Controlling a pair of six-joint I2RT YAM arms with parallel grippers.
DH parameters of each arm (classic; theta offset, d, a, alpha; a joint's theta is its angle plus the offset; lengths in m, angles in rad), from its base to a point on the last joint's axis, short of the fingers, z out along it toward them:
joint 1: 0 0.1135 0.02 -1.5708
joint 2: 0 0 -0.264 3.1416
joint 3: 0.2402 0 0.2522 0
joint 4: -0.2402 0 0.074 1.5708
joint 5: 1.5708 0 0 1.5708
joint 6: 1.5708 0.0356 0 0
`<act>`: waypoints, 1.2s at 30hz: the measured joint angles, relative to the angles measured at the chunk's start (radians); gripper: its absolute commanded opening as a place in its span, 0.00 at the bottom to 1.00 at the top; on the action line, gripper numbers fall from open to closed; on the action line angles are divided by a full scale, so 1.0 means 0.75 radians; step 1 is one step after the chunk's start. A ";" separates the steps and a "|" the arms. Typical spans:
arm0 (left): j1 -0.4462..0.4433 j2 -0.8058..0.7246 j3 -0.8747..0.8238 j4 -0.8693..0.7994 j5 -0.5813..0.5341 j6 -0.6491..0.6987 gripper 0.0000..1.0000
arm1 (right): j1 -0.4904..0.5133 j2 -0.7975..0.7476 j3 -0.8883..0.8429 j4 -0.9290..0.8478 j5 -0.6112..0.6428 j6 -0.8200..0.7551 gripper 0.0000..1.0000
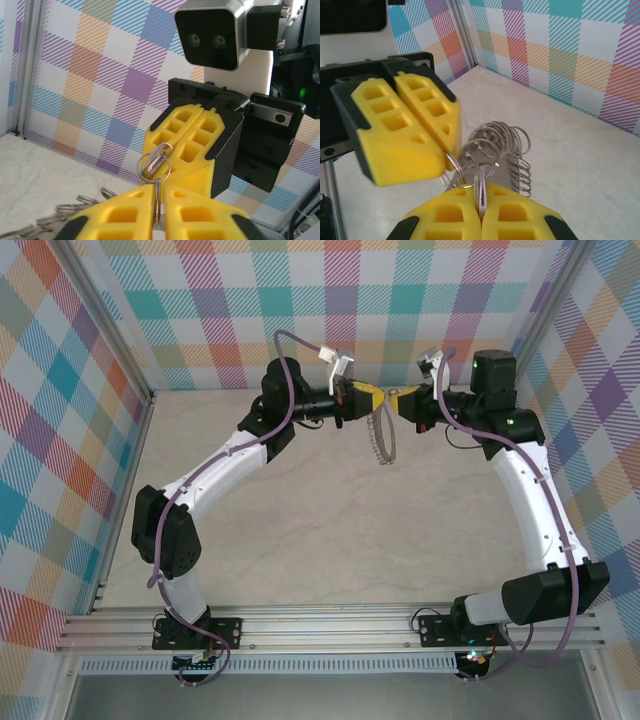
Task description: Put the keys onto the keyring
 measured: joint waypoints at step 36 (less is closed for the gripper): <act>0.216 -0.292 -0.359 -0.105 -0.415 -0.004 0.47 | 0.005 0.541 0.114 0.092 -0.020 0.135 0.00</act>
